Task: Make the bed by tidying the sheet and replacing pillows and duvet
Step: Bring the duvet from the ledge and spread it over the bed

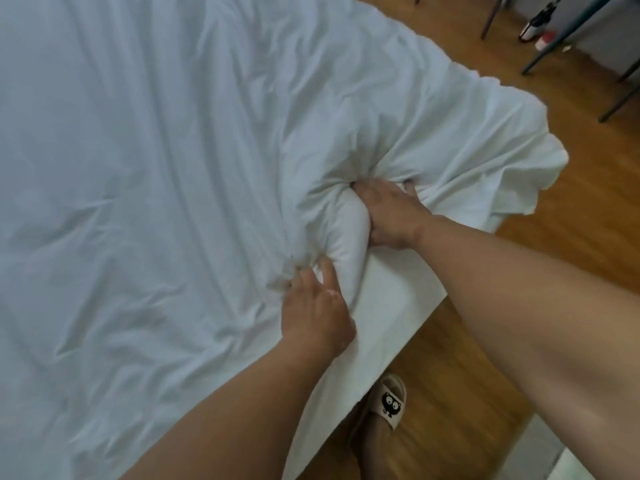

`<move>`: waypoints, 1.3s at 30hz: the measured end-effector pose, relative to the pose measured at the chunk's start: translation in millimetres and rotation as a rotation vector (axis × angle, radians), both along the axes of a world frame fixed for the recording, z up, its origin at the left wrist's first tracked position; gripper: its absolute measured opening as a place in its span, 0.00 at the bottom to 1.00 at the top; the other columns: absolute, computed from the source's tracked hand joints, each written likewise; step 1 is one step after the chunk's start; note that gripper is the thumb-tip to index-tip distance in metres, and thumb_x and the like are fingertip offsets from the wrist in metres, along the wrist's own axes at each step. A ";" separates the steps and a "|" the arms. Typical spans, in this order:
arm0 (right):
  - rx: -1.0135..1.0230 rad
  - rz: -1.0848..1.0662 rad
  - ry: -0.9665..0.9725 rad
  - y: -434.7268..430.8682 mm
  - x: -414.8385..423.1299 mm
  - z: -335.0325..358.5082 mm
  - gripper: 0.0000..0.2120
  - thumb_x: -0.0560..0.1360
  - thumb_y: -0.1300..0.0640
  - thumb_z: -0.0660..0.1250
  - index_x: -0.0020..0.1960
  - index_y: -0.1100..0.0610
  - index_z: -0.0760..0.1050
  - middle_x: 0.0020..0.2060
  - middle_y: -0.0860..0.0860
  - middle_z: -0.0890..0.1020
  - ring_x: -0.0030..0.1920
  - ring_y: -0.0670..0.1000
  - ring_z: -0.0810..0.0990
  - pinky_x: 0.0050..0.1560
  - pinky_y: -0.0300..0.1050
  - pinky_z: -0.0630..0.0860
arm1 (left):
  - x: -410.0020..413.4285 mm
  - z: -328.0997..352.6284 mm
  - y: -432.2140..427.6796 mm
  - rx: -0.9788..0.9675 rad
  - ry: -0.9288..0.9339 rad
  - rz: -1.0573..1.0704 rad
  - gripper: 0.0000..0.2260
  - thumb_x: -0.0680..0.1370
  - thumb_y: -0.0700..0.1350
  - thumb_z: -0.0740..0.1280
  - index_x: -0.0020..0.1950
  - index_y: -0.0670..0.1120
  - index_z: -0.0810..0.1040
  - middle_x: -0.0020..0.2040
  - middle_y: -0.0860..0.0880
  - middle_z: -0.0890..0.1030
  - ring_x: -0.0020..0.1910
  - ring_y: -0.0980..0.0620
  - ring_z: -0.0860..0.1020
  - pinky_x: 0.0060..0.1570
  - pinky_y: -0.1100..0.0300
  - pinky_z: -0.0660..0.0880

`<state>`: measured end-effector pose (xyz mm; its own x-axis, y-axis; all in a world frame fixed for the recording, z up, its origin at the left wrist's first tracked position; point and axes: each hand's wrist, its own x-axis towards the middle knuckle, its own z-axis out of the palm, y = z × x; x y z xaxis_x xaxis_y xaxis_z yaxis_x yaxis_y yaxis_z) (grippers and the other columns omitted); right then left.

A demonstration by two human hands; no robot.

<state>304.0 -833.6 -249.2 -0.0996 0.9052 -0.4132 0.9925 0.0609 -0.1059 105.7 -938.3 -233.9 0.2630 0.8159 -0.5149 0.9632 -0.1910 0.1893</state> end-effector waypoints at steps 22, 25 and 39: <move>0.058 -0.656 0.377 13.7 265.6 42.2 0.35 0.70 0.33 0.70 0.71 0.46 0.68 0.65 0.50 0.72 0.62 0.53 0.74 0.62 0.48 0.72 | 130.8 46.9 48.9 0.006 -0.053 -0.218 0.32 0.72 0.74 0.63 0.68 0.56 0.66 0.64 0.55 0.69 0.61 0.51 0.71 0.56 0.56 0.74; -0.011 -0.951 0.401 31.5 236.8 25.4 0.52 0.66 0.30 0.72 0.79 0.48 0.51 0.73 0.56 0.61 0.70 0.61 0.67 0.69 0.55 0.69 | 171.4 34.8 55.8 -0.003 -0.022 -0.275 0.48 0.72 0.71 0.67 0.80 0.56 0.41 0.76 0.48 0.53 0.73 0.44 0.60 0.70 0.49 0.67; 0.382 -0.756 0.399 63.1 337.2 68.9 0.17 0.73 0.42 0.73 0.51 0.53 0.73 0.46 0.52 0.79 0.47 0.55 0.76 0.43 0.44 0.66 | 240.3 43.6 139.0 -0.167 -0.370 -0.182 0.13 0.65 0.55 0.63 0.43 0.50 0.77 0.37 0.54 0.81 0.38 0.55 0.79 0.40 0.58 0.75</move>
